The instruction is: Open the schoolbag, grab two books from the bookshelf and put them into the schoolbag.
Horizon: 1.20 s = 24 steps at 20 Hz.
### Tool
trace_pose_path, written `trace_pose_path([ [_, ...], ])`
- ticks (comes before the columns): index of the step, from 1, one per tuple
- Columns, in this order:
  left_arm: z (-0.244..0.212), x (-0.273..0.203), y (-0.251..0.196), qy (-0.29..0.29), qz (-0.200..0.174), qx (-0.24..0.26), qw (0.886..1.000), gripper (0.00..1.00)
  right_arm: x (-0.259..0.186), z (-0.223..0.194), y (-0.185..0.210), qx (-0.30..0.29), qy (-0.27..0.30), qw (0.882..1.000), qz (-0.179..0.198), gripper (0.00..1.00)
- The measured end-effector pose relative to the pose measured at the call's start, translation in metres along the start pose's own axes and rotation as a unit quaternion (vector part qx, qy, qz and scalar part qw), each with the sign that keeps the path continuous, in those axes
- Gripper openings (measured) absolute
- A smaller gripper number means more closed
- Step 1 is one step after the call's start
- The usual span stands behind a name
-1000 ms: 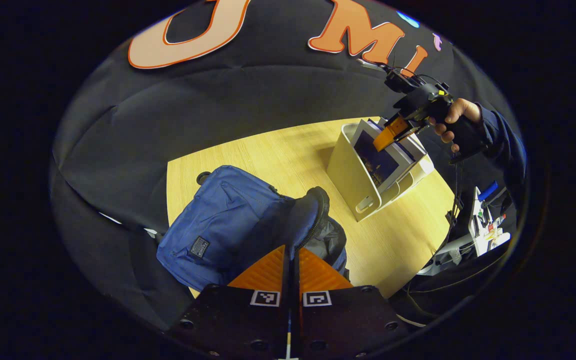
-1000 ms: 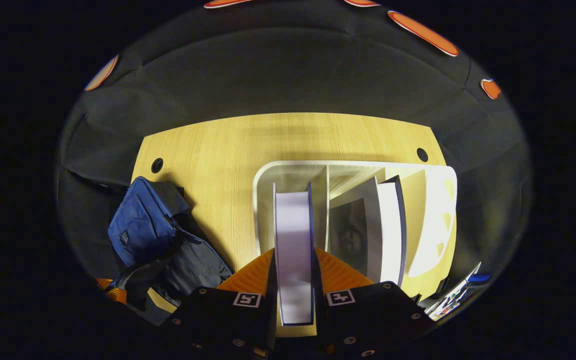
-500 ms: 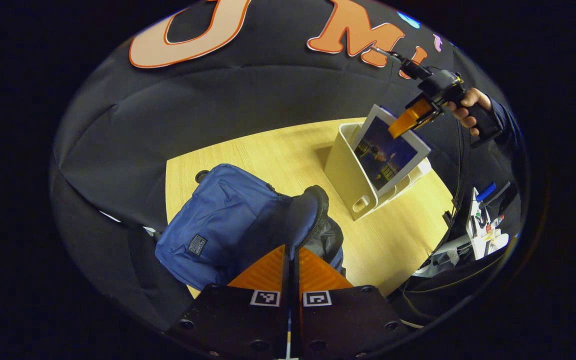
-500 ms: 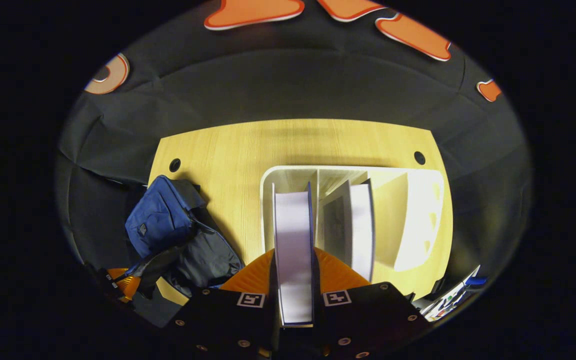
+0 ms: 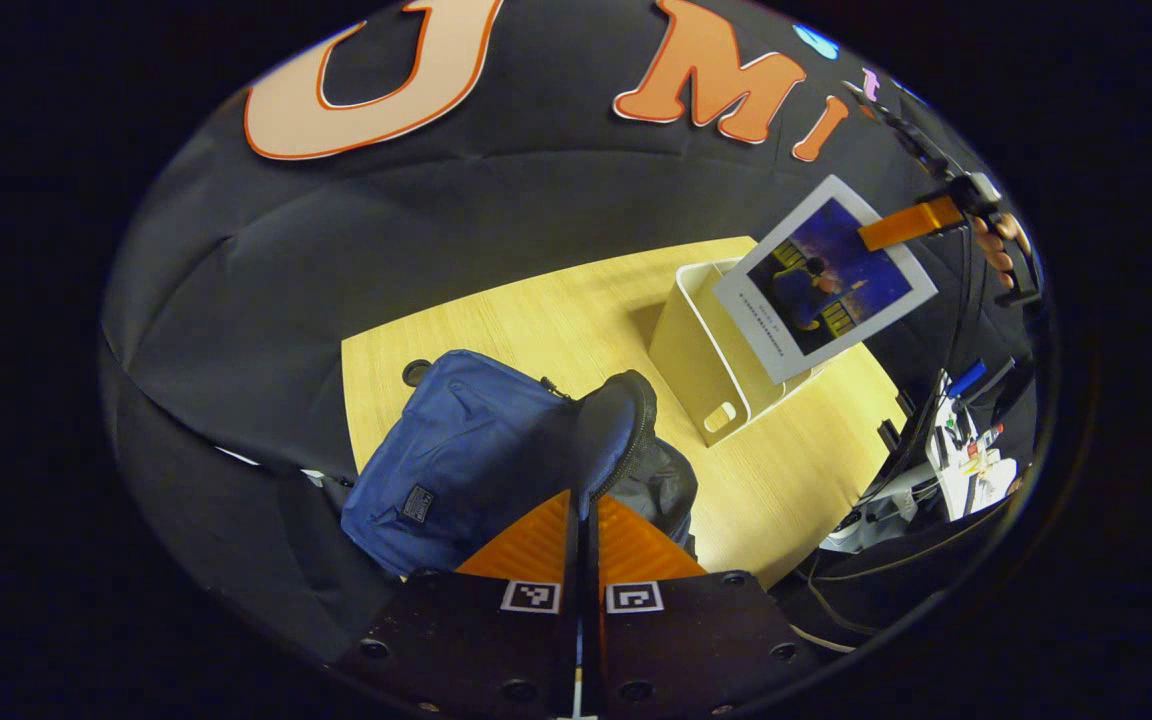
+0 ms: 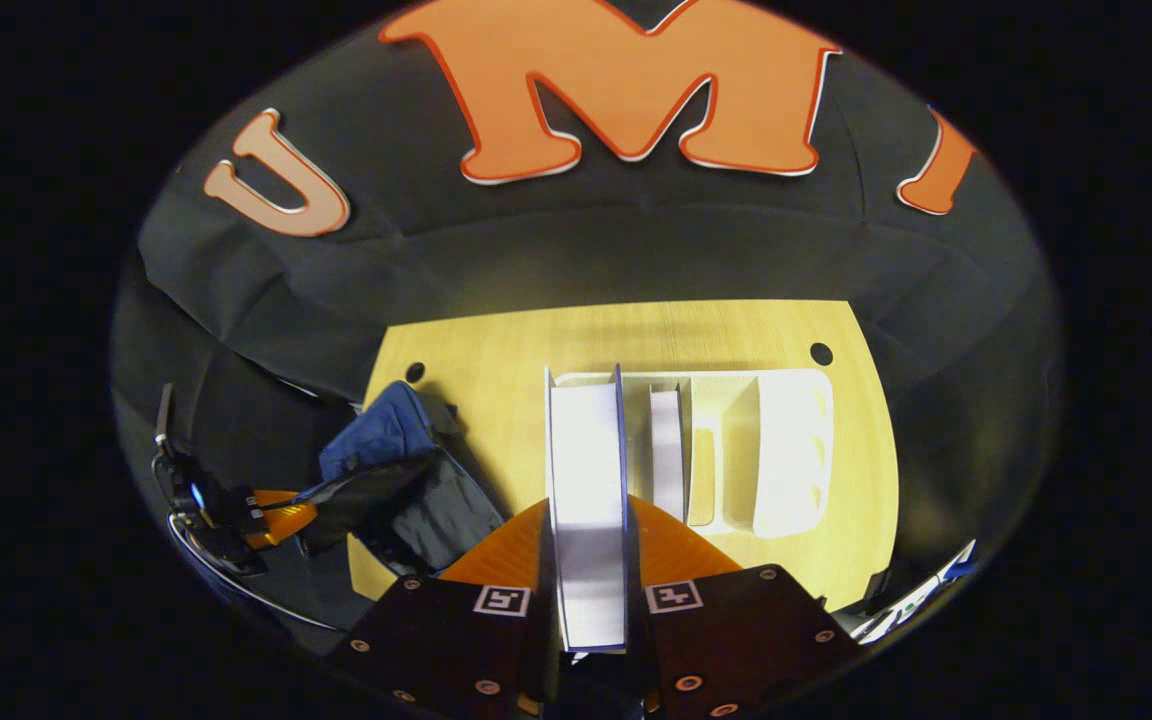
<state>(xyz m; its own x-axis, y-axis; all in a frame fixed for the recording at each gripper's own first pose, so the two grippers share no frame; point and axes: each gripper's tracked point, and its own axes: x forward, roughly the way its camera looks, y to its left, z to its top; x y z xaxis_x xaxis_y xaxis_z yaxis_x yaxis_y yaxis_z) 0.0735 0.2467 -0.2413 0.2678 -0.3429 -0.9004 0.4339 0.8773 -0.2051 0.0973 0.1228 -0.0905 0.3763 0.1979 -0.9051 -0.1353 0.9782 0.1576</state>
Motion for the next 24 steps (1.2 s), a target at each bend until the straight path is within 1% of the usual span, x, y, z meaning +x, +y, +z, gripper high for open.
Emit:
trace_pose_path([
  [3, 0.007, -0.006, 0.006, 0.004, 0.006, -0.001, 1.0, 0.02, -0.023, -0.004, 0.009, 0.01, -0.022, 0.999, 0.035, 0.27],
  [7, 0.018, -0.013, 0.005, -0.004, 0.01, -0.001, 1.0, 0.02, -0.035, -0.016, 0.025, 0.037, -0.042, 0.995, 0.089, 0.27],
  [9, 0.023, -0.017, 0.005, -0.006, 0.018, 0.002, 1.0, 0.02, -0.03, -0.026, 0.037, 0.05, -0.043, 0.991, 0.113, 0.27],
  [12, 0.03, -0.018, -0.001, -0.008, 0.021, 0.008, 1.0, 0.02, -0.015, -0.043, 0.059, 0.079, -0.037, 0.985, 0.149, 0.27],
  [15, 0.033, -0.015, -0.006, -0.005, 0.025, -0.004, 1.0, 0.02, 0.003, -0.063, 0.084, 0.112, -0.021, 0.976, 0.185, 0.26],
  [17, 0.032, -0.01, -0.011, -0.004, 0.022, -0.011, 1.0, 0.02, 0.018, -0.08, 0.096, 0.125, -0.007, 0.973, 0.194, 0.26],
  [20, 0.029, -0.007, -0.016, -0.002, 0.019, -0.014, 1.0, 0.02, 0.046, -0.107, 0.115, 0.164, 0.017, 0.965, 0.202, 0.26],
  [24, 0.026, -0.005, -0.022, -0.002, 0.017, -0.018, 1.0, 0.01, 0.079, -0.126, 0.14, 0.226, 0.015, 0.953, 0.202, 0.25],
])
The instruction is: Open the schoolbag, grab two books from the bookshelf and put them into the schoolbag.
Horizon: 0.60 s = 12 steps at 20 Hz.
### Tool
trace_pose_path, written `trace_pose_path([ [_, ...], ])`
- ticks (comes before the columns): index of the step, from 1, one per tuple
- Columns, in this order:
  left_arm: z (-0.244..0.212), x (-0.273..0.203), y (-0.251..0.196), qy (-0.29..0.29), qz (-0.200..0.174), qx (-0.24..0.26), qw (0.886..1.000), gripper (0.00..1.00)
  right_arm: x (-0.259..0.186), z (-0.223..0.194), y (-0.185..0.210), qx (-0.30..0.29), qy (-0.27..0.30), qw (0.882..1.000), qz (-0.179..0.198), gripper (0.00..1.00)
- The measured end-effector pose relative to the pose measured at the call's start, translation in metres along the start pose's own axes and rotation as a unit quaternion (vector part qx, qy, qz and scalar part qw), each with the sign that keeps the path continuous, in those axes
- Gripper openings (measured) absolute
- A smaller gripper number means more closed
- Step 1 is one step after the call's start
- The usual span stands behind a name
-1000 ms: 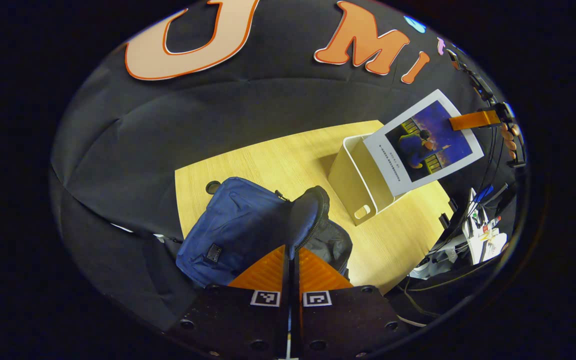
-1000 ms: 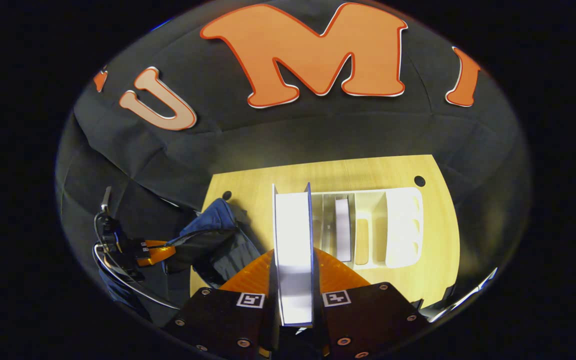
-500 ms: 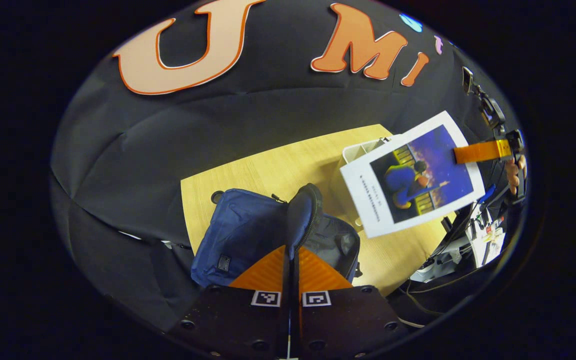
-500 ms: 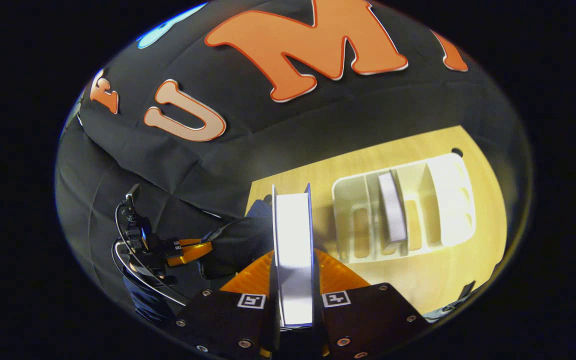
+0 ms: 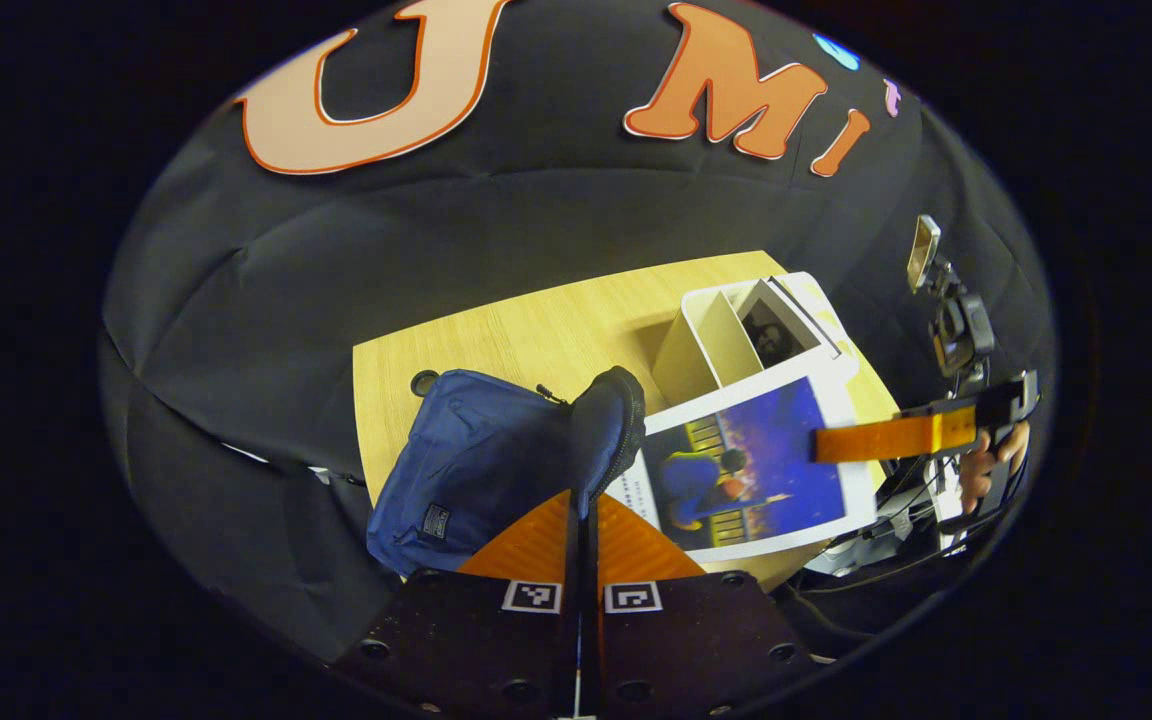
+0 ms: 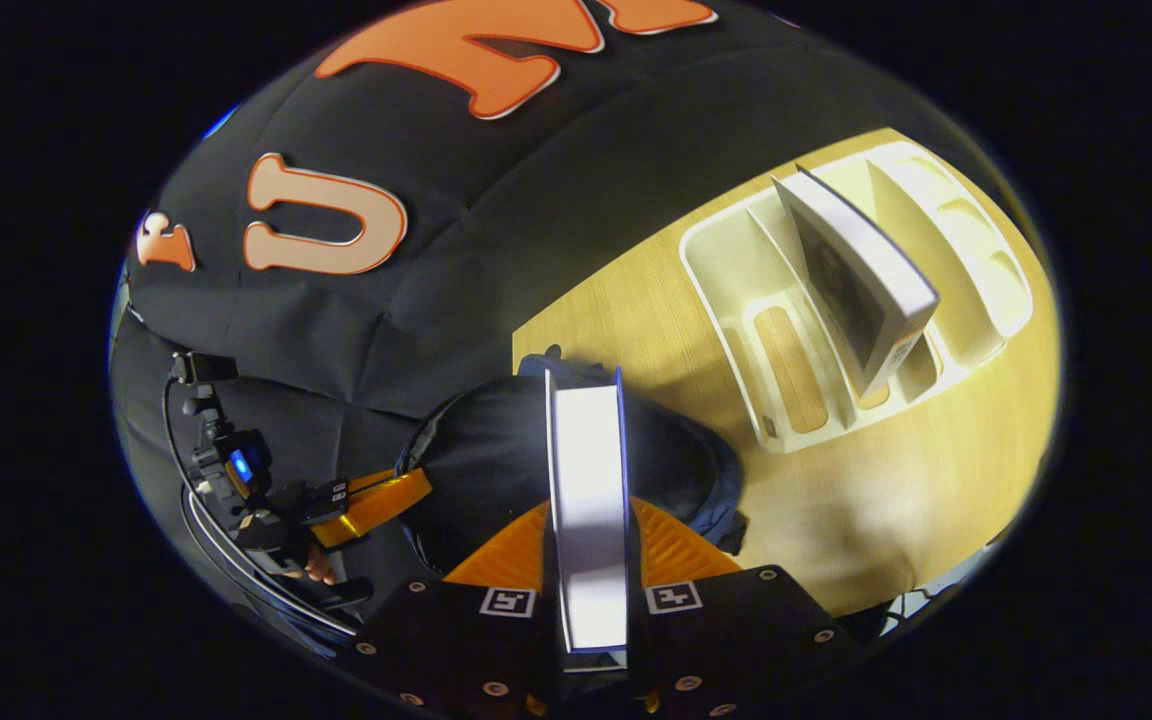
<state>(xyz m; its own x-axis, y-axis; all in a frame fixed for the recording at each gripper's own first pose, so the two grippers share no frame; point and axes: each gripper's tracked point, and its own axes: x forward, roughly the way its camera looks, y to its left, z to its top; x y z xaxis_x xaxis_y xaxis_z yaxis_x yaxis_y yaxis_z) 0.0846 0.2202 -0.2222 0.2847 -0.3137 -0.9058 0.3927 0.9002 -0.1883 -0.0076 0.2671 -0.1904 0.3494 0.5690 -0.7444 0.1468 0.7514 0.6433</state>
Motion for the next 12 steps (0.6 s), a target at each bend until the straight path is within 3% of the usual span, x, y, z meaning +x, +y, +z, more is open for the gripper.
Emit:
trace_pose_path([
  [12, -0.021, 0.003, -0.028, -0.001, -0.027, 0.005, 1.0, 0.01, 0.111, -0.044, 0.004, 0.083, -0.017, 0.996, 0.013, 0.25],
])
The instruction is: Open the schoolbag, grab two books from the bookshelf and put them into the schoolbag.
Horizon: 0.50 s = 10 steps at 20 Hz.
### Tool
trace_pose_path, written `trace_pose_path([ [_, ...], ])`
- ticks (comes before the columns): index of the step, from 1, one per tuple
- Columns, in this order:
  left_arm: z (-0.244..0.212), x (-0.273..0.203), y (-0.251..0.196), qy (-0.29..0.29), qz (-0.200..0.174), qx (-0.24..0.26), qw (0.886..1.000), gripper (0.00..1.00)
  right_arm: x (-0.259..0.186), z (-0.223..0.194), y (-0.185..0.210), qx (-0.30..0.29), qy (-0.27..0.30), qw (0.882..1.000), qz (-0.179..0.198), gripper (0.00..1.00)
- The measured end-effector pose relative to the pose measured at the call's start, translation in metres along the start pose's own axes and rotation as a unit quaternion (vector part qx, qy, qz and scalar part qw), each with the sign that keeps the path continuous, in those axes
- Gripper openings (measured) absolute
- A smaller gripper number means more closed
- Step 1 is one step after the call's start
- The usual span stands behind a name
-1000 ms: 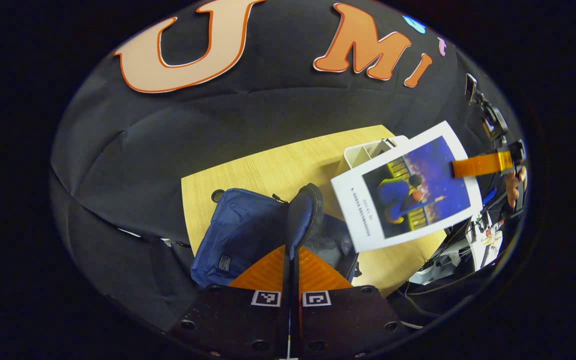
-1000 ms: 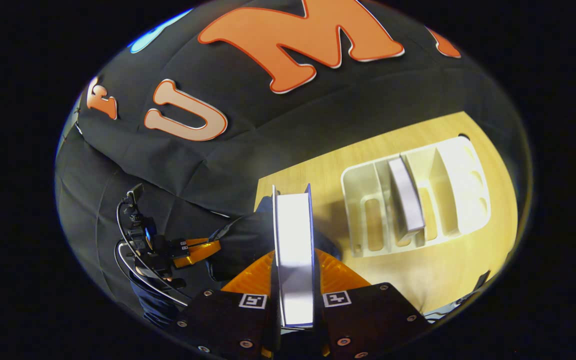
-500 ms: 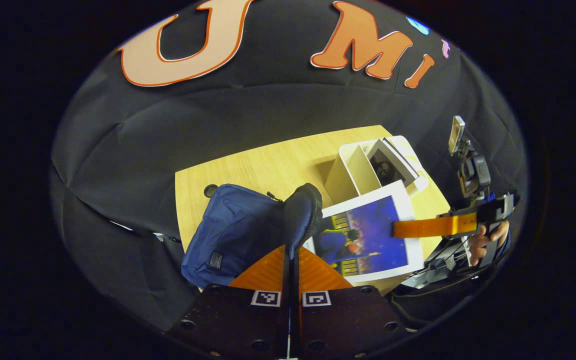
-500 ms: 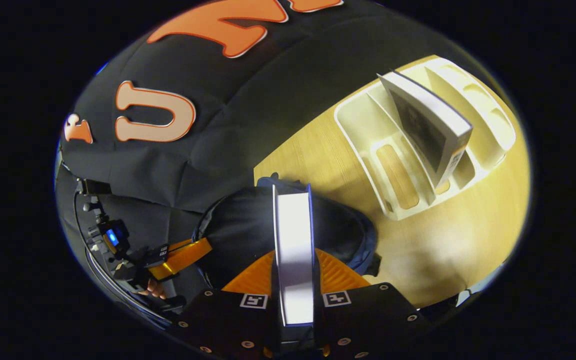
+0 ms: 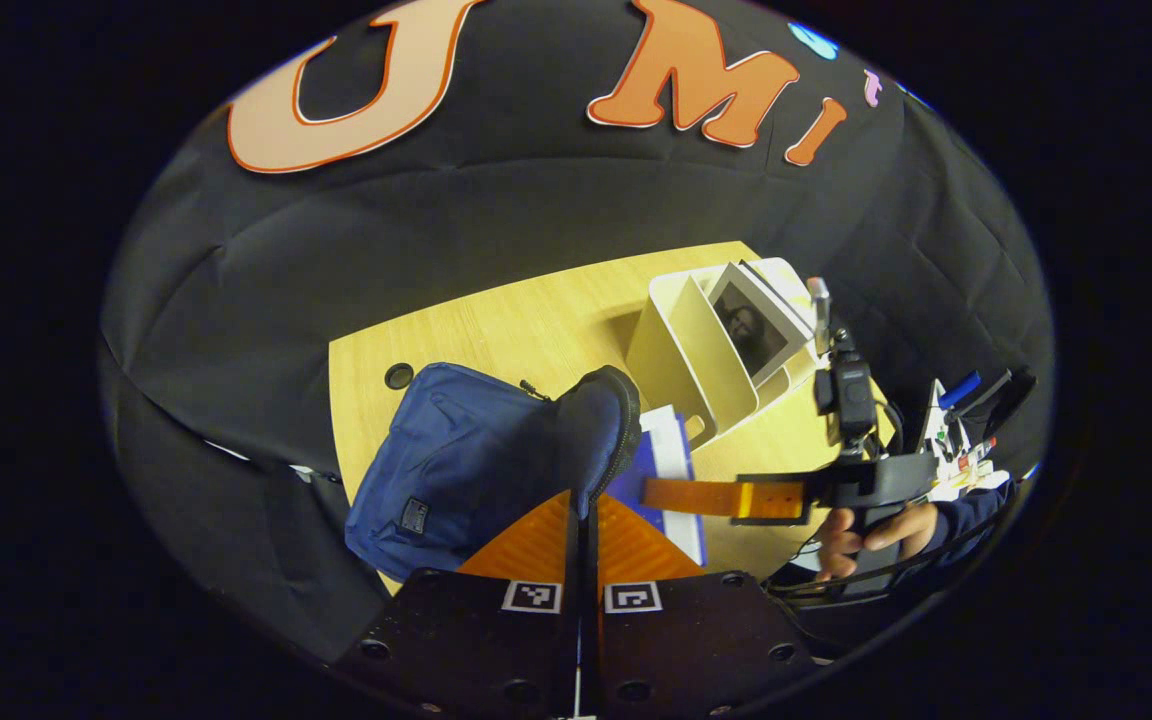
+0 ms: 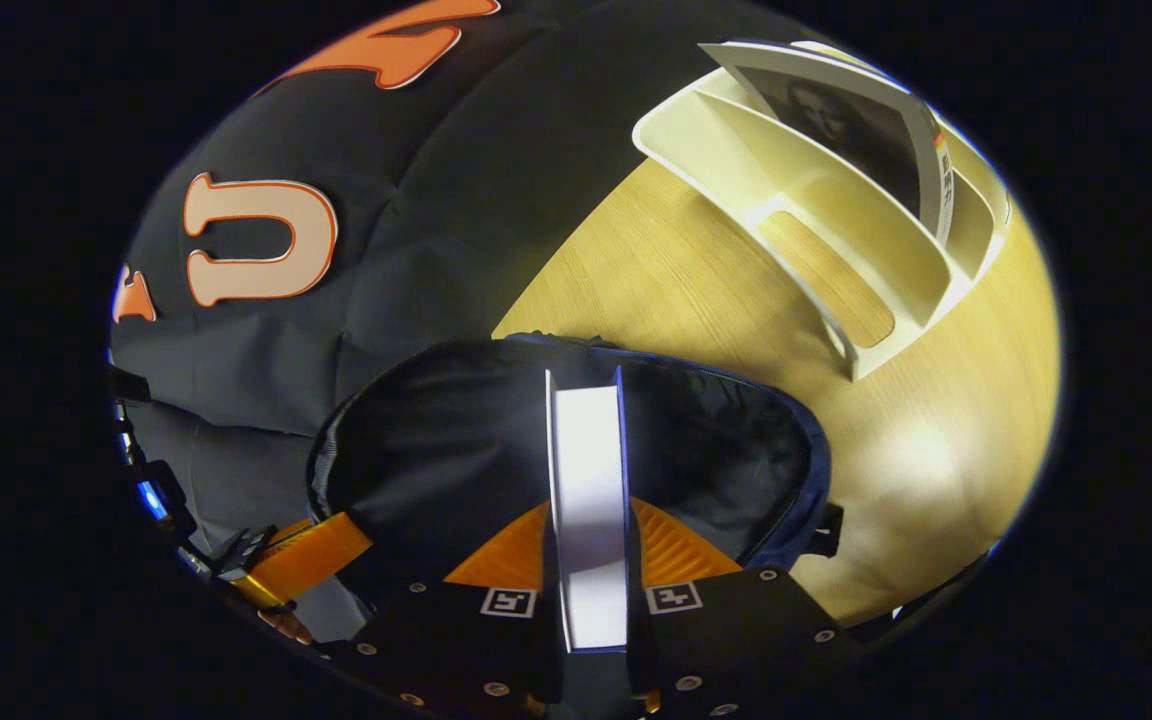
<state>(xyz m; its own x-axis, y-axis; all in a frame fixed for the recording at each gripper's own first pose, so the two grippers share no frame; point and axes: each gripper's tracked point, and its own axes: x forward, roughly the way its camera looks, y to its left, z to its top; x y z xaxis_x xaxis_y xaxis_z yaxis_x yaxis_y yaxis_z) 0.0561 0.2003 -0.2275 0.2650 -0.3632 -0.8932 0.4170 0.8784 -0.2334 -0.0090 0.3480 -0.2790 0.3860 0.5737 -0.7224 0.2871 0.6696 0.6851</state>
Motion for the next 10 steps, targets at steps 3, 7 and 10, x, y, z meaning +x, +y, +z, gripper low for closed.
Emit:
trace_pose_path([
  [3, -0.009, 0.002, -0.007, 0.0, -0.016, 0.004, 1.0, 0.02, 0.024, -0.02, -0.003, 0.0, 0.043, 0.999, 0.012, 0.25],
  [7, -0.019, 0.003, -0.015, -0.003, -0.029, 0.017, 0.999, 0.02, 0.044, -0.02, 0.001, -0.006, 0.032, 0.999, 0.02, 0.27],
  [10, -0.021, 0.008, -0.013, -0.002, -0.027, 0.005, 1.0, 0.02, 0.054, -0.026, -0.001, -0.007, 0.044, 0.999, 0.003, 0.34],
])
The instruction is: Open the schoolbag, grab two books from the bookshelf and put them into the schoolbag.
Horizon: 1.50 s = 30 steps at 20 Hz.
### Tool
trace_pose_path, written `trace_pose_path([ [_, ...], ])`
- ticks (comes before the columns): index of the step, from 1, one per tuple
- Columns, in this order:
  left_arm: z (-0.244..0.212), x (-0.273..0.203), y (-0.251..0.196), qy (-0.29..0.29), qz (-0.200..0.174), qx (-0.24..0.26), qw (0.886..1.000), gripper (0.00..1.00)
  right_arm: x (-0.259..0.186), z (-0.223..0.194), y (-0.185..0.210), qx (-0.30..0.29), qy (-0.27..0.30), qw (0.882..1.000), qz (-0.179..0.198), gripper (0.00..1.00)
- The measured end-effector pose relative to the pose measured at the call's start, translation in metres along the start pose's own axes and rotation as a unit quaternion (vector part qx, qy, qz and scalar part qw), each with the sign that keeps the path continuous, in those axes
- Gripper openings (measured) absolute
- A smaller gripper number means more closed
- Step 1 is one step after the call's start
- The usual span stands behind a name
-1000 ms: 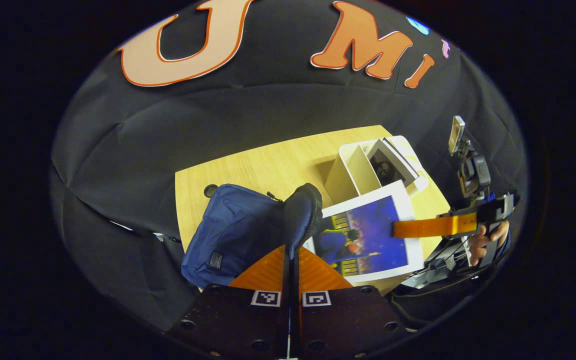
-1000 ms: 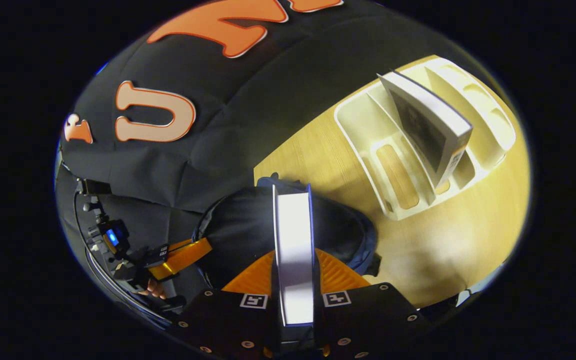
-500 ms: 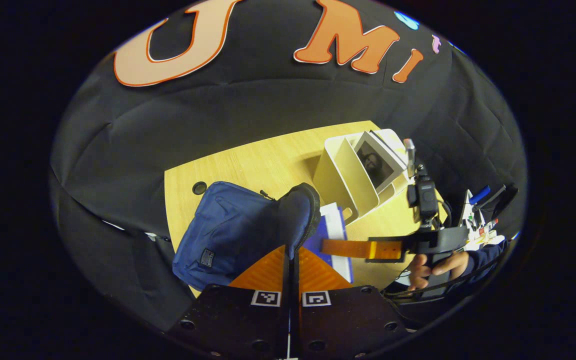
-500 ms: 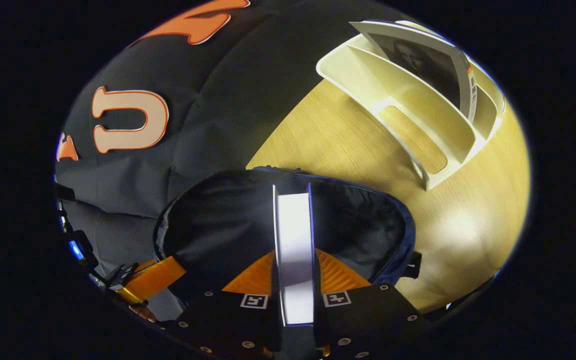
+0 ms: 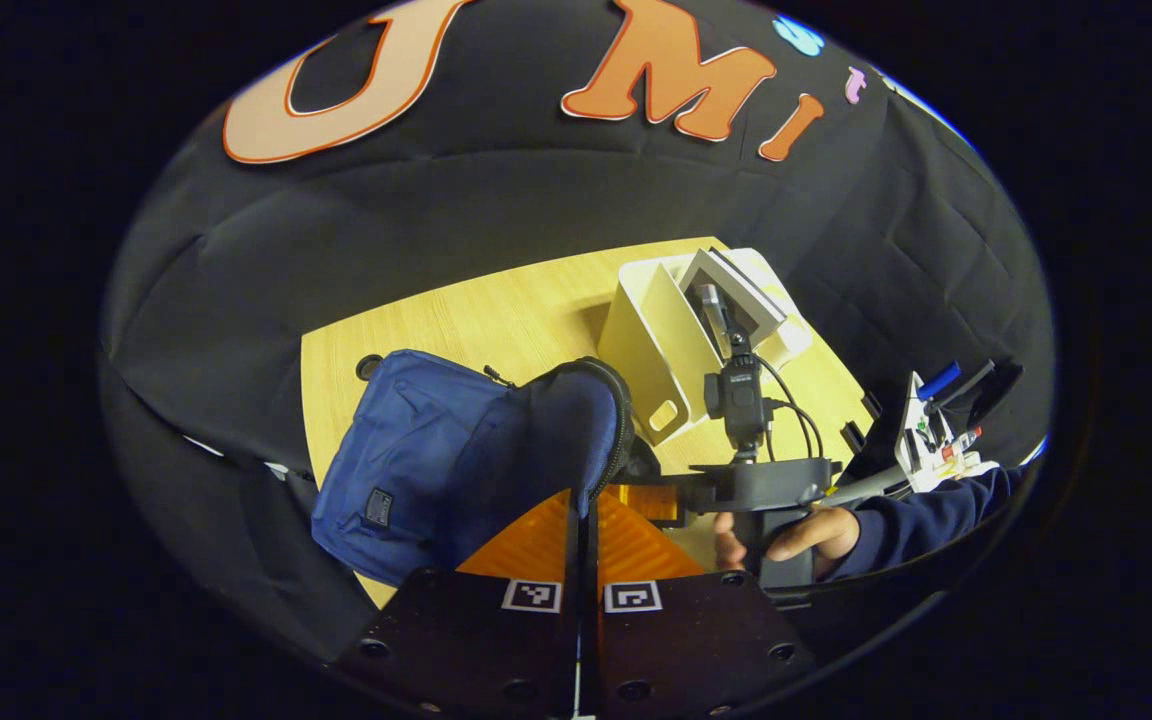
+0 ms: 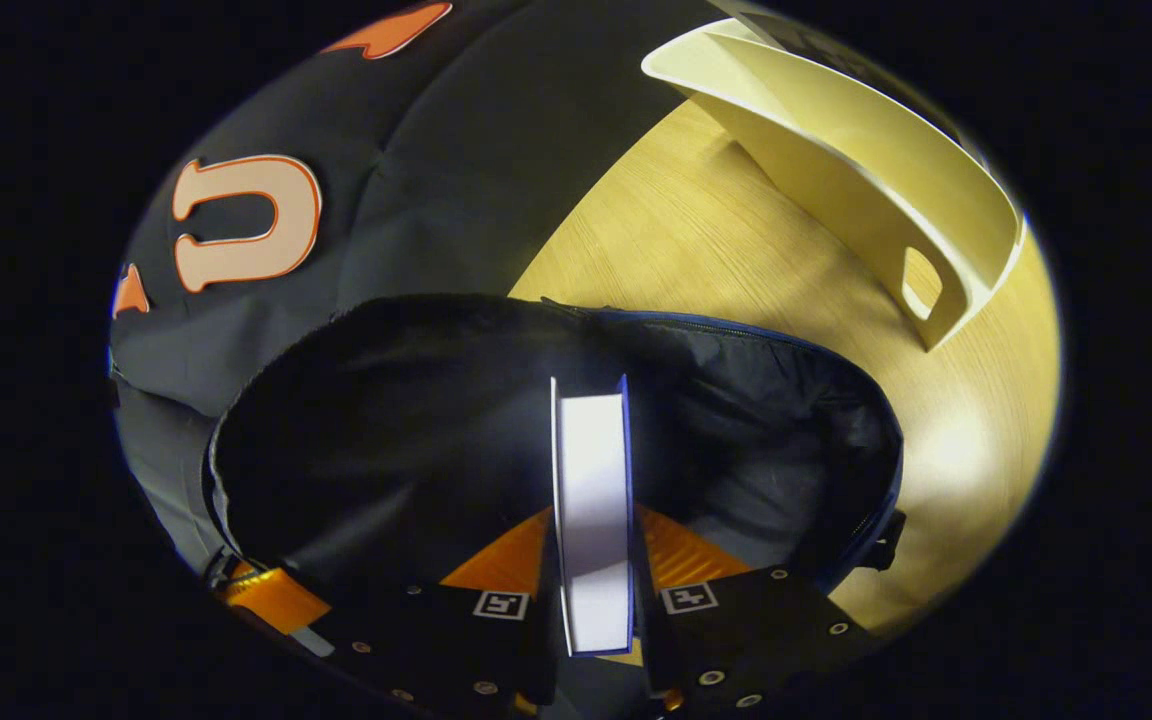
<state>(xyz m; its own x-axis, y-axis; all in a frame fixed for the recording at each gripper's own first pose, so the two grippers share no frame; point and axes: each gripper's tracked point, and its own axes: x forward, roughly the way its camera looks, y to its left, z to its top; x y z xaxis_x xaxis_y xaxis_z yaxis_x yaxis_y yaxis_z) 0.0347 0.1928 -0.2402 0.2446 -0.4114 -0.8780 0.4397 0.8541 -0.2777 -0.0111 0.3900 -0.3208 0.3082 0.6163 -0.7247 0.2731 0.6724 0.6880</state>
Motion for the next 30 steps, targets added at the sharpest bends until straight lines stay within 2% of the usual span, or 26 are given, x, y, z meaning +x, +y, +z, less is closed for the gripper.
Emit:
trace_pose_path([
  [1, -0.002, 0.0, 0.001, 0.0, 0.0, -0.007, 1.0, 0.02, 0.002, -0.003, 0.0, -0.003, 0.014, 1.0, -0.008, 0.58],
  [2, -0.003, 0.0, 0.002, 0.0, -0.001, -0.012, 1.0, 0.01, 0.002, -0.006, 0.001, -0.008, 0.031, 0.999, -0.009, 0.44],
  [3, -0.004, 0.001, 0.002, 0.0, -0.002, -0.019, 1.0, 0.02, -0.001, -0.008, 0.003, -0.016, 0.039, 0.999, -0.01, 0.76],
  [4, -0.005, 0.001, 0.003, -0.002, 0.0, -0.021, 1.0, 0.02, -0.005, -0.006, 0.001, -0.029, 0.037, 0.999, -0.018, 0.52],
  [5, -0.004, 0.001, 0.004, -0.003, 0.002, -0.024, 1.0, 0.02, -0.01, -0.001, -0.001, -0.044, 0.031, 0.998, -0.027, 0.87],
  [7, -0.003, 0.002, 0.006, -0.007, 0.007, -0.026, 1.0, 0.02, -0.019, 0.005, -0.008, -0.074, 0.035, 0.996, -0.047, 0.97],
  [11, -0.006, 0.003, 0.009, -0.001, 0.019, -0.028, 0.999, 0.02, -0.052, 0.016, 0.0, -0.123, 0.033, 0.99, -0.052, 0.97],
  [14, -0.007, 0.008, 0.005, 0.0, 0.017, -0.028, 0.999, 0.02, -0.085, 0.042, 0.006, -0.167, -0.006, 0.984, -0.063, 0.97],
  [20, -0.007, 0.015, 0.003, 0.006, 0.019, -0.022, 1.0, 0.02, -0.173, 0.112, -0.01, -0.266, -0.076, 0.95, -0.143, 0.97],
  [24, -0.009, 0.019, 0.001, 0.009, 0.018, -0.022, 1.0, 0.02, -0.22, 0.153, -0.029, -0.286, -0.081, 0.935, -0.193, 0.97],
  [26, -0.009, 0.021, 0.001, 0.01, 0.019, -0.025, 0.999, 0.02, -0.237, 0.177, -0.04, -0.308, -0.083, 0.922, -0.219, 0.97],
  [30, -0.01, 0.026, -0.001, 0.011, 0.018, -0.032, 0.999, 0.02, -0.249, 0.213, -0.051, -0.328, -0.073, 0.908, -0.249, 0.97],
])
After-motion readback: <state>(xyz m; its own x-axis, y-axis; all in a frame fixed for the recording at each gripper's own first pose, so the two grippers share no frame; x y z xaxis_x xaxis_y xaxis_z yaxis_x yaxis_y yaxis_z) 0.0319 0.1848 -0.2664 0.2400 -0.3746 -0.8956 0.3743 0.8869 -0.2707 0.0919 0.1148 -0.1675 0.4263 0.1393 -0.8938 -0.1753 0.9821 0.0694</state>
